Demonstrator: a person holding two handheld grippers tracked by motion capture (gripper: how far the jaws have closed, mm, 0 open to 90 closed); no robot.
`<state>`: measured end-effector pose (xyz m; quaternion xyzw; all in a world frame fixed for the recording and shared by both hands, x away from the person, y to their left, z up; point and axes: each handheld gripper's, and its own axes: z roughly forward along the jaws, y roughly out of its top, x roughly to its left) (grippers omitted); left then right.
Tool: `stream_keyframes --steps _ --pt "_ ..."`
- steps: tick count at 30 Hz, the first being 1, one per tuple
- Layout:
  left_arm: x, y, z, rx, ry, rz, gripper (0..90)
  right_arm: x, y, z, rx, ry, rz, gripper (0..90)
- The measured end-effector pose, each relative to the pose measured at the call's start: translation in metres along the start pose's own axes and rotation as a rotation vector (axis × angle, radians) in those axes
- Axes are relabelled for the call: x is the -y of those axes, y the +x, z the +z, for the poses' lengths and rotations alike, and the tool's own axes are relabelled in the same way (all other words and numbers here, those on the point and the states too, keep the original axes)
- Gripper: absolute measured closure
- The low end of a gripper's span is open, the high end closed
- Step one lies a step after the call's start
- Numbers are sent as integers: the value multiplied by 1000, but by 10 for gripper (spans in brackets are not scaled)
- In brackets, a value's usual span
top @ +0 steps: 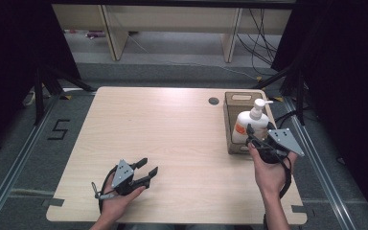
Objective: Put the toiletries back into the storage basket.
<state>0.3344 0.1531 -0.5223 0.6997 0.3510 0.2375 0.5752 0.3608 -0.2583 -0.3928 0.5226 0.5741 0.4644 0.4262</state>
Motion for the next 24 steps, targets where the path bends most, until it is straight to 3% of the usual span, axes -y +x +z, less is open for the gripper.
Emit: stream_keyframes --steps 5,10,19,20,24 --pt "-1 1 -1 -10 12 -6 438 9 -8 -8 2 -5 -17 345" --pt "0 1 -2 -13 9 -10 438 24 -17 -15 2 16 5 369" --pt "0 1 -2 -17 9 -23 438 68 -33 -28 3 82 25 431" --pt "0 2 -2 -15 7 -26 438 75 -32 -30 7 118 64 431" --pt "0 1 -2 -18 9 -22 437 93 -37 -31 0 121 34 438"
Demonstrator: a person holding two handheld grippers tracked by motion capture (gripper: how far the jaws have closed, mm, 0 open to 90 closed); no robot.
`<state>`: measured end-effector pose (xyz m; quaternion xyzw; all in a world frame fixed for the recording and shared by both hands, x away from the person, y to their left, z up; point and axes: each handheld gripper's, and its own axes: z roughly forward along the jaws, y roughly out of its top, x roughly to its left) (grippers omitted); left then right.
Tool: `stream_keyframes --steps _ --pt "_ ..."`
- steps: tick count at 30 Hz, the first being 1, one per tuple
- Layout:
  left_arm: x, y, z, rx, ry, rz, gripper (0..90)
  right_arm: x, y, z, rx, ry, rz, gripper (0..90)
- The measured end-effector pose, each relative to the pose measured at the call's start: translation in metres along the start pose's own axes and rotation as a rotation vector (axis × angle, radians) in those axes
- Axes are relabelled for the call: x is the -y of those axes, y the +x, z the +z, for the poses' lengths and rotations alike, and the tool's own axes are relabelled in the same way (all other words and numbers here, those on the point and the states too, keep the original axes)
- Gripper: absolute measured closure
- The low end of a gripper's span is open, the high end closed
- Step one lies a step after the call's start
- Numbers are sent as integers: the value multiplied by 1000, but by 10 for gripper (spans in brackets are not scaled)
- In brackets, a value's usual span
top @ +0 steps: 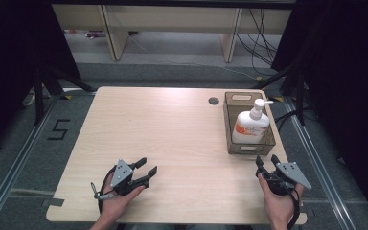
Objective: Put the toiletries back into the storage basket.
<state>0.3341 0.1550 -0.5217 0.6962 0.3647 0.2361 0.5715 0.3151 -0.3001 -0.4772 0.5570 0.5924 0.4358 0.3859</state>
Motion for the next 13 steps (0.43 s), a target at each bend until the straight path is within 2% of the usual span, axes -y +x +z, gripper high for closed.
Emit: stream_keyframes --steps 3,4,5,6,7,8,9,10,11,12,13 --pt "0 0 0 1 -2 2 437 13 1 1 -4 24 51 437" --pt "0 0 0 0 -2 0 437 17 -3 2 -3 29 12 437" --pt "0 0 0 0 -3 -2 437 22 -2 3 -8 42 41 435" --pt "0 0 0 0 -1 0 437 25 -3 4 0 61 30 435" --pt "0 0 0 1 0 3 437 27 -3 3 12 84 54 435" --pt "0 0 1 7 -8 7 437 30 -3 6 1 58 74 433" --pt "0 0 2 8 -8 6 437 32 -6 8 3 57 51 432" --pt "0 0 1 -1 7 8 437 31 -6 7 7 76 58 429" --pt "0 0 2 8 -12 -3 437 32 -7 8 5 69 55 427" --pt "0 0 0 -1 0 -4 436 32 -5 9 -11 67 80 426" --pt "0 0 1 -1 0 -6 435 32 -5 9 -12 67 81 424"
